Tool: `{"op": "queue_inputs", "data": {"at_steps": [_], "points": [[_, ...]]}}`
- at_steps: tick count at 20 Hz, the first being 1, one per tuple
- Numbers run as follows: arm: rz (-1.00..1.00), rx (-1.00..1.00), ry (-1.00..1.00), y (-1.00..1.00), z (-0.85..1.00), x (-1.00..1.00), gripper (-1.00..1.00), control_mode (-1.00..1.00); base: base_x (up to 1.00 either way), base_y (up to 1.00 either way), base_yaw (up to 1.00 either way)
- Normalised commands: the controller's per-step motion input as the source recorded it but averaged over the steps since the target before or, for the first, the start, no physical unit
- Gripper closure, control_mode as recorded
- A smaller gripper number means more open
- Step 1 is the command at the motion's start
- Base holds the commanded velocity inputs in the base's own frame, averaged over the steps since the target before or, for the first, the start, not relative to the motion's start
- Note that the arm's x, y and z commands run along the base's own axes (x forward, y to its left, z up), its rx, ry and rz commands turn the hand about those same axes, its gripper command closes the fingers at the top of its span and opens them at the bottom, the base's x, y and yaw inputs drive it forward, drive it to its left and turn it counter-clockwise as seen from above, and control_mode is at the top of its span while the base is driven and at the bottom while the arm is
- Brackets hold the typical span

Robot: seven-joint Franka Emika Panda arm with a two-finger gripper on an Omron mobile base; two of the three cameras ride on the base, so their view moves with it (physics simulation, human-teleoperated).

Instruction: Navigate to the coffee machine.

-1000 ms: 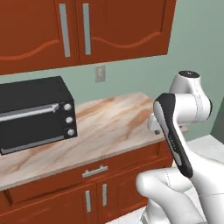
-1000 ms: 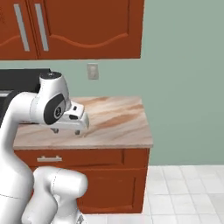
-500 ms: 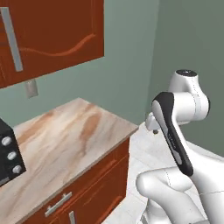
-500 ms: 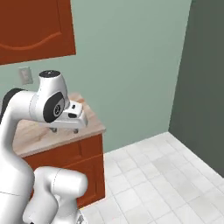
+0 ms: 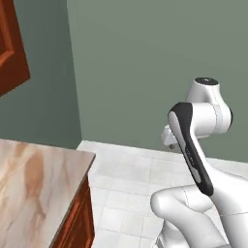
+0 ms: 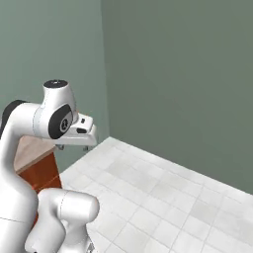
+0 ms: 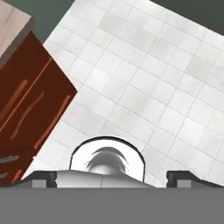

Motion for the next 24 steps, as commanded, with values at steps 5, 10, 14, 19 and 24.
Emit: {"op": "queue_inputs", "data": {"at_steps": [5, 10, 14, 19, 24], "points": [[0.00, 0.00, 0.00, 0.00, 0.00, 0.00, -1.00, 1.00, -0.25, -0.04, -0.71], [0.00, 0.00, 0.00, 0.00, 0.00, 0.00, -1.00, 1.00, -0.37, -0.20, -0.66], [0.00, 0.00, 0.00, 0.00, 0.00, 0.00, -1.00, 1.00, -0.16, -0.27, -0.66], [0.00, 0.00, 0.00, 0.00, 0.00, 0.00, -1.00, 1.00, -0.04, -0.23, -0.67], [0.00, 0.00, 0.00, 0.00, 0.00, 0.00, -1.00, 1.00, 0.00, -0.28, -0.69]]}}
